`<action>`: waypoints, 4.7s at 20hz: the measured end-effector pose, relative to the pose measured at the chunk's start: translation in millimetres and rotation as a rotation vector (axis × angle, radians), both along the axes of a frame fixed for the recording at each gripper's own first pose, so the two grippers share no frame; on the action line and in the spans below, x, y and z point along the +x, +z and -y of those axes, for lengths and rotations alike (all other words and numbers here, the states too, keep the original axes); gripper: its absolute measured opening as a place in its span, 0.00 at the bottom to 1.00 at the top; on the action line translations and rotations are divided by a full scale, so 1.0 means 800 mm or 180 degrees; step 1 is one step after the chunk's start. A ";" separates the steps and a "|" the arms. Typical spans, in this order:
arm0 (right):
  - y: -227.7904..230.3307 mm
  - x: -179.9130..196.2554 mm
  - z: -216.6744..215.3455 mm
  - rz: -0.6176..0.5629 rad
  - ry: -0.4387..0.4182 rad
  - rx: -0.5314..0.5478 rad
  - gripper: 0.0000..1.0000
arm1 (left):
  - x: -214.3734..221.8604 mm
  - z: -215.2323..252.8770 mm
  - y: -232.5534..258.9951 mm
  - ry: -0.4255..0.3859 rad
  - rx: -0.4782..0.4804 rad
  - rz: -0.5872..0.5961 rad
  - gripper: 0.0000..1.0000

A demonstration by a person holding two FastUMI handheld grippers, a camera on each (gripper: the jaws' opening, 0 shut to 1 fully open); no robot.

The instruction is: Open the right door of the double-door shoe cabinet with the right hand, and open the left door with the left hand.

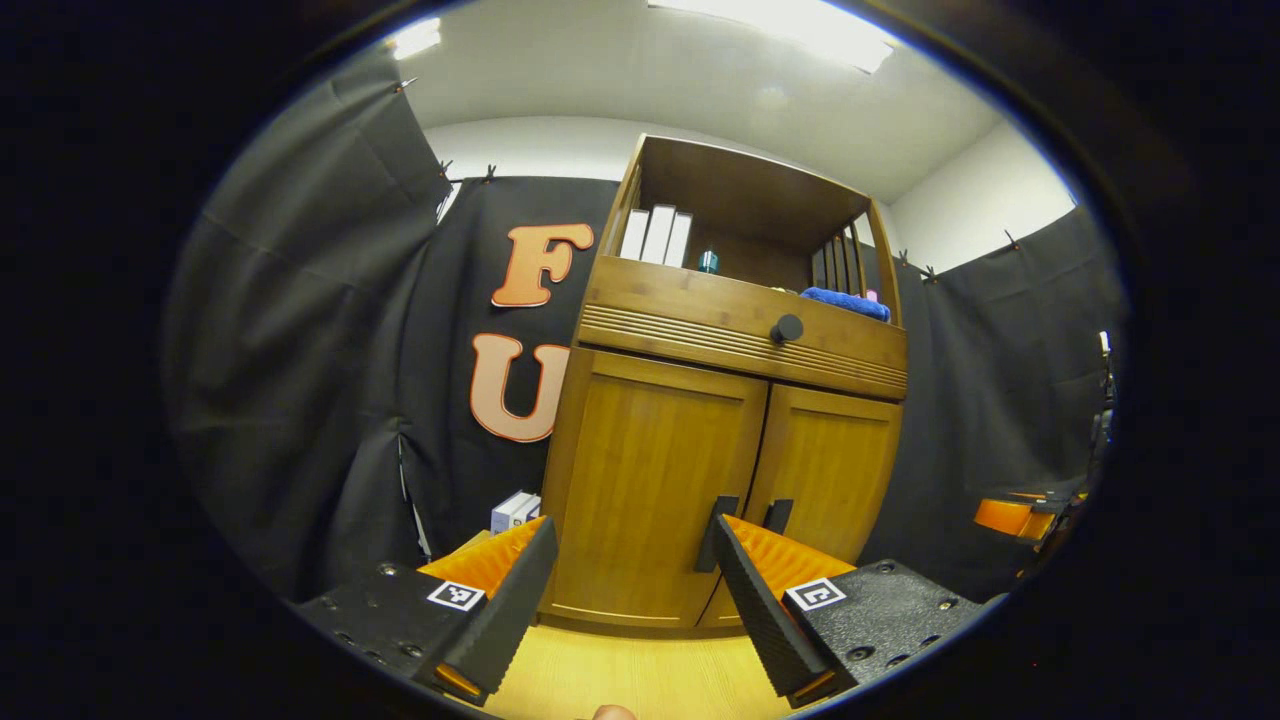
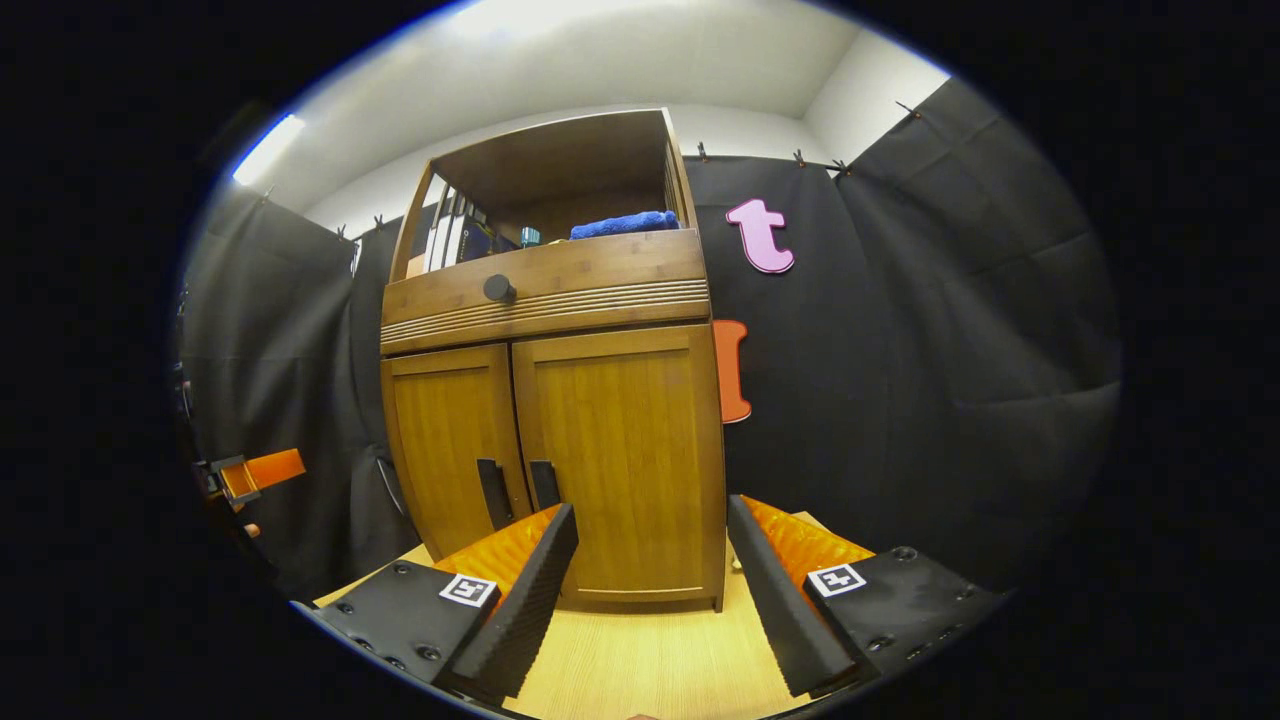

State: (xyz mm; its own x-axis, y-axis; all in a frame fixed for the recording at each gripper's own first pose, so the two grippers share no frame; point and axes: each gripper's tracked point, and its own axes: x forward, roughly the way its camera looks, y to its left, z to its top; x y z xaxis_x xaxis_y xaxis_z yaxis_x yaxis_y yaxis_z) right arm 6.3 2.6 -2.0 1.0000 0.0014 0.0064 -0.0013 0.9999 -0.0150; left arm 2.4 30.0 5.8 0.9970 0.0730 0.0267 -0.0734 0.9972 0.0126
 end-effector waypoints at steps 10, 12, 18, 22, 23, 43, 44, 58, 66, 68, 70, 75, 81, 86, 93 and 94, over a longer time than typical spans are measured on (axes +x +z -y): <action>-0.006 0.001 0.019 -0.0027 -0.0059 0.0072 0.97 | 0.000 0.004 -0.009 0.0004 -0.0009 -0.0029 0.94; -0.006 -0.001 0.021 -0.0021 -0.0066 0.0080 0.89 | 0.000 0.008 -0.011 -0.0014 0.0008 -0.0047 0.92; -0.010 -0.002 0.020 -0.0025 -0.0049 0.0080 0.97 | -0.005 0.005 -0.016 0.0022 0.0004 -0.0056 0.95; -0.015 0.004 0.014 -0.0023 -0.0010 0.0041 0.93 | -0.010 0.001 -0.014 0.0039 0.0028 -0.0033 0.94; -0.017 0.006 0.010 -0.0030 -0.0004 0.0022 0.98 | -0.011 0.000 -0.015 0.0039 0.0039 -0.0039 0.94; -0.113 0.111 -0.047 -0.0348 0.0212 0.0079 0.98 | -0.018 -0.037 -0.053 0.0120 0.0107 -0.0239 0.98; -0.118 0.121 -0.051 -0.0358 0.0220 0.0078 0.98 | -0.017 -0.037 -0.054 0.0107 0.0120 -0.0250 0.98; -0.143 0.262 -0.131 -0.0398 0.0268 -0.0007 0.97 | -0.015 -0.076 -0.073 0.0150 0.0145 -0.0326 0.95; -0.149 0.311 -0.148 -0.0313 0.0205 -0.0215 0.85 | -0.008 -0.085 -0.081 0.0157 0.0116 -0.0339 0.95; -0.154 0.319 -0.152 -0.0327 0.0198 -0.0162 0.71 | -0.004 -0.092 -0.087 0.0170 0.0099 -0.0359 0.95; -0.158 0.325 -0.153 -0.0350 0.0193 -0.0111 0.63 | 0.005 -0.100 -0.090 0.0192 0.0091 -0.0366 0.95; -0.156 0.330 -0.157 -0.0299 0.0160 -0.0145 0.40 | 0.010 -0.102 -0.098 0.0180 0.0066 -0.0393 0.92; -0.157 0.324 -0.154 -0.0306 0.0130 -0.0167 0.41 | 0.016 -0.100 -0.098 0.0173 0.0181 -0.0338 0.92; -0.152 0.295 -0.149 -0.0265 0.0231 -0.0170 0.31 | 0.009 -0.090 -0.100 0.0139 0.0163 -0.0372 0.92; -0.145 0.236 -0.130 -0.0249 0.0263 -0.0195 0.31 | -0.004 -0.076 -0.089 0.0118 0.0150 -0.0286 0.92; -0.144 0.227 -0.126 -0.0246 0.0260 -0.0196 0.35 | -0.007 -0.072 -0.091 0.0100 0.0129 -0.0290 0.94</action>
